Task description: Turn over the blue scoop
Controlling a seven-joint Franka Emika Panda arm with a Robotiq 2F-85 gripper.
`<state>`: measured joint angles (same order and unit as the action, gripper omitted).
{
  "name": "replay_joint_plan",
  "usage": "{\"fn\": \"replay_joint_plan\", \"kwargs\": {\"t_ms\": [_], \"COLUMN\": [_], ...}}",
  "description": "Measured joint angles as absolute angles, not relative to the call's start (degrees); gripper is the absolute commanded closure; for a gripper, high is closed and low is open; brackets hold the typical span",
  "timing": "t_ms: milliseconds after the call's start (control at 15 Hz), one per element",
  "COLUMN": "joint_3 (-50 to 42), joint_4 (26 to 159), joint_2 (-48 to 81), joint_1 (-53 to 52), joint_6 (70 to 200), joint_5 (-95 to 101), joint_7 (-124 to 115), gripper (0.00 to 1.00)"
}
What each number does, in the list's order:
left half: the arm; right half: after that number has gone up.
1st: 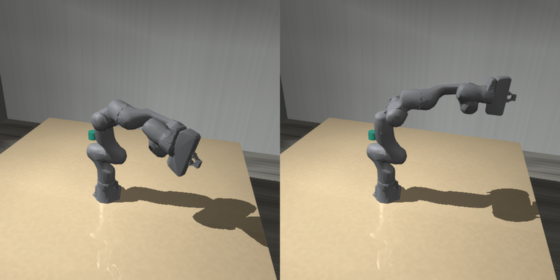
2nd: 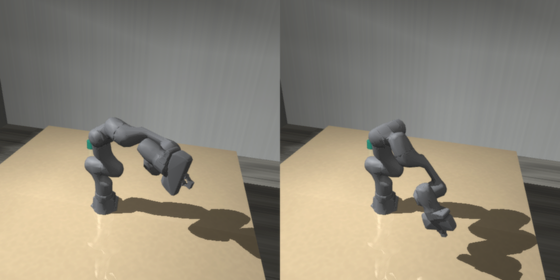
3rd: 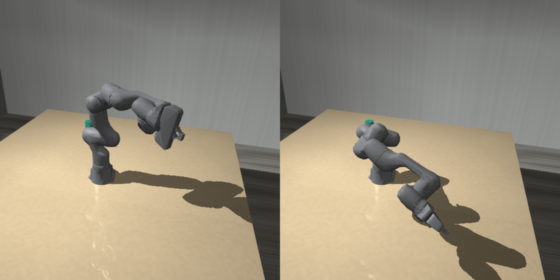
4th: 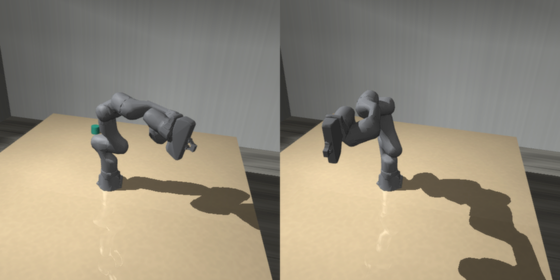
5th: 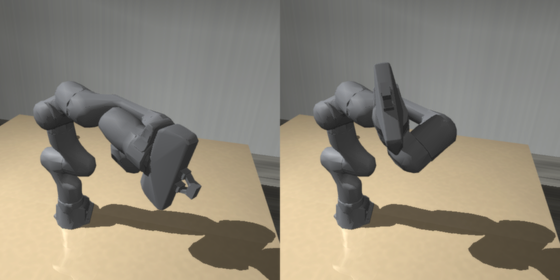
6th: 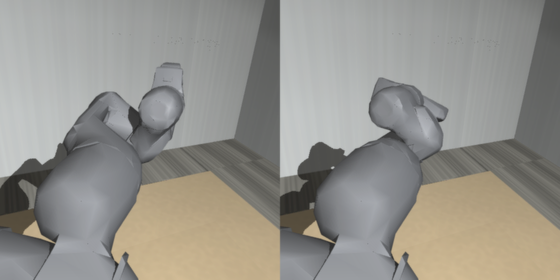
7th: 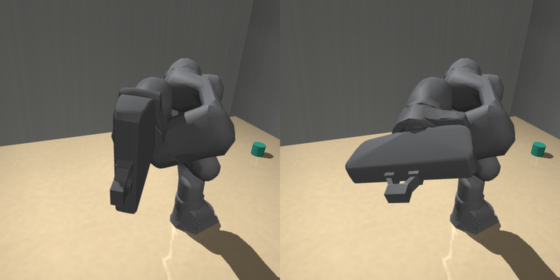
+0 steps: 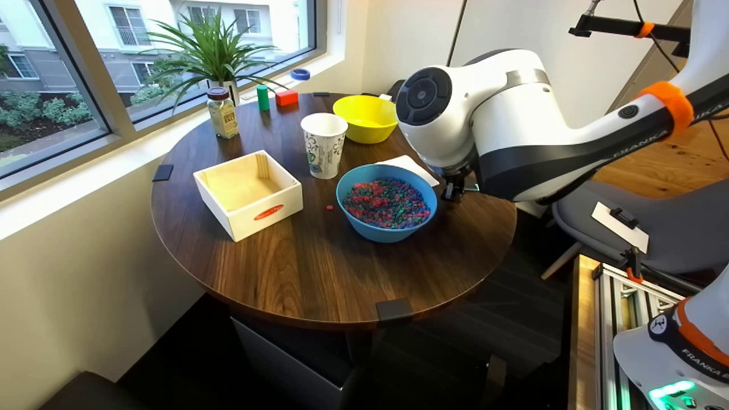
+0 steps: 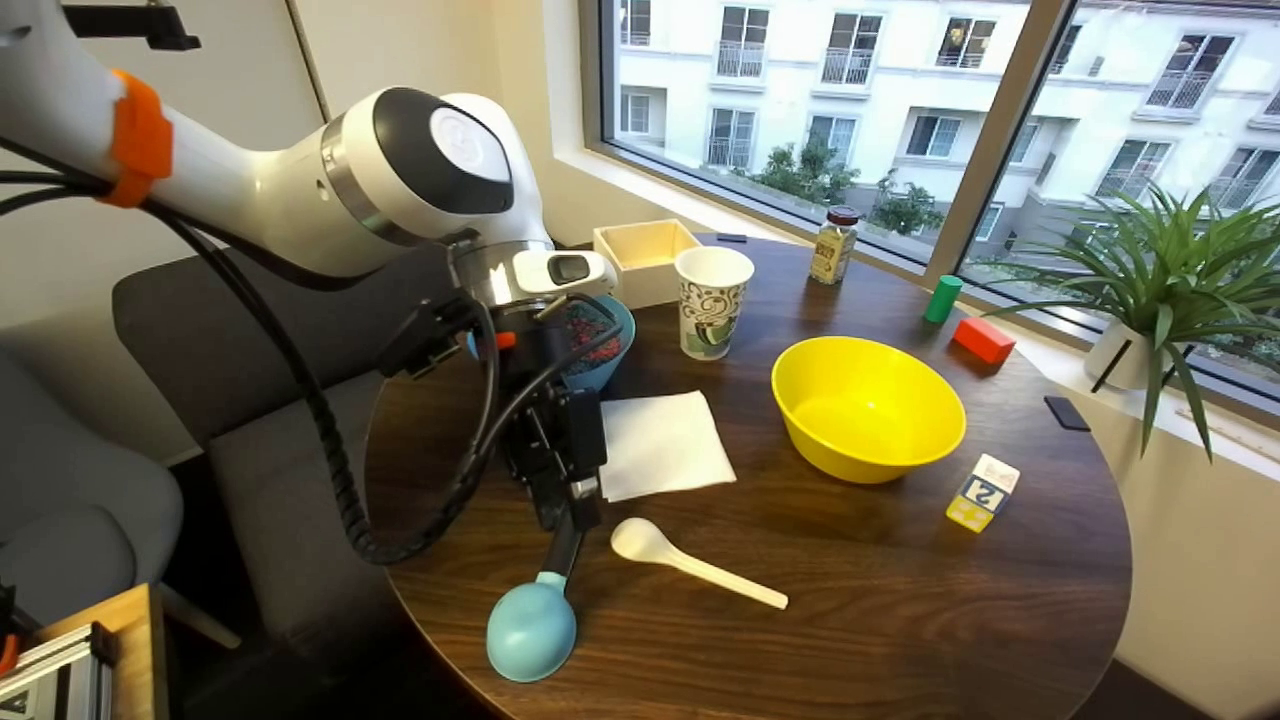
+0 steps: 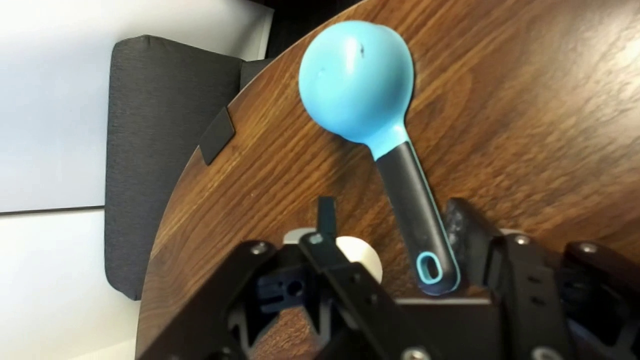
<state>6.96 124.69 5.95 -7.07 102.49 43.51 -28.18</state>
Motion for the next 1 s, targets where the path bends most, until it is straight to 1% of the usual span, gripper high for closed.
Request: {"fn": "replay_joint_plan", "kwargs": {"t_ms": [67,133,200,400,467,533,600,667,1000], "joint_3": [6.96,6.96,6.96,6.95,6.89,6.83,6.82,6.81,6.70], "joint_4": [124.66,124.63,124.61,124.57,124.58,124.57,124.57,124.51,124.42], "joint_2": [6.13,6.27,6.46,6.97,7.26,7.59,7.87,7.97,7.98], "joint_1": [-7.08,-7.08,-7.08,-7.08,-7.07,-7.06,-7.06,-7.07,-7.06], "joint_6": [102.49,102.50,102.59,102.74,102.93,103.11,103.20,103.19,103.19], "joint_5": [43.95,44.33,44.76,45.61,45.82,46.02,46.18,46.70,47.80], "joint_7": [-28.18,-28.18,-28.18,-28.18,-28.18,-28.18,-28.18,-28.18,-28.18], "gripper": [0.52,0.63,0.64,0.91,0.96,0.99,1.00,0.97,0.98]}}
